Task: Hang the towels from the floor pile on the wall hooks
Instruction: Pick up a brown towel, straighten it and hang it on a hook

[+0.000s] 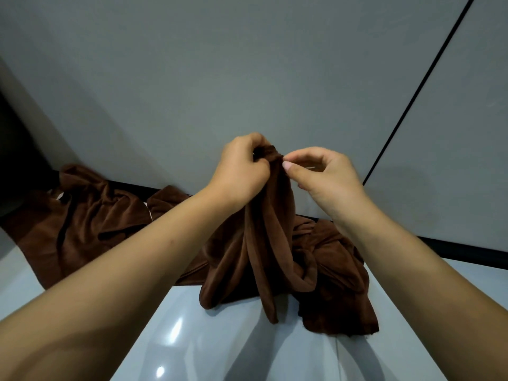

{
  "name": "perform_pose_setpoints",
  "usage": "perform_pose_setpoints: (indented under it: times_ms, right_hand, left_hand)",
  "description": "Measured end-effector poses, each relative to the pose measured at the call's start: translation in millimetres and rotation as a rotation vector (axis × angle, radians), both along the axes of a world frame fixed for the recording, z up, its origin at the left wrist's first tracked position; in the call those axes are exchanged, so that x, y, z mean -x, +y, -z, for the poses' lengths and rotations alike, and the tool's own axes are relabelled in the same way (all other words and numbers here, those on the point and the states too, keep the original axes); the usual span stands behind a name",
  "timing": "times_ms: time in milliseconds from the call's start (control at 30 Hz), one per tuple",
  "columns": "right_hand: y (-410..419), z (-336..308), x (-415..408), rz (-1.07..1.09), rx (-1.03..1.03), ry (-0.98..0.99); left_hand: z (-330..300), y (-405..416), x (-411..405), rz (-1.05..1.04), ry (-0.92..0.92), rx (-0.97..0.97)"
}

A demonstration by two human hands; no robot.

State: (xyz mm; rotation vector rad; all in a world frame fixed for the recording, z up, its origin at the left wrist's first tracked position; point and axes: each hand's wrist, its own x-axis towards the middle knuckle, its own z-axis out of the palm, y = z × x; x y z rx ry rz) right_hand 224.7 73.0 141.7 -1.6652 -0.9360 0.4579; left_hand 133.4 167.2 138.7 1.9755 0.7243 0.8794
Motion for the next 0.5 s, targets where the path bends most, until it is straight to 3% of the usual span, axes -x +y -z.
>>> perform_pose_setpoints:
  times_ms: [300, 500]
  right_hand:
    - [3.0, -6.2, 11.6, -0.126, -0.108, -0.151]
    - [4.4, -10.2, 26.4, -0.197, -0.113, -0.190]
  left_hand:
    - [-28.5, 6.4, 6.7, -0.047, -0.192, 0.069]
    - [-47.3, 4.7, 6.7, -0.077, -0.268, 0.011]
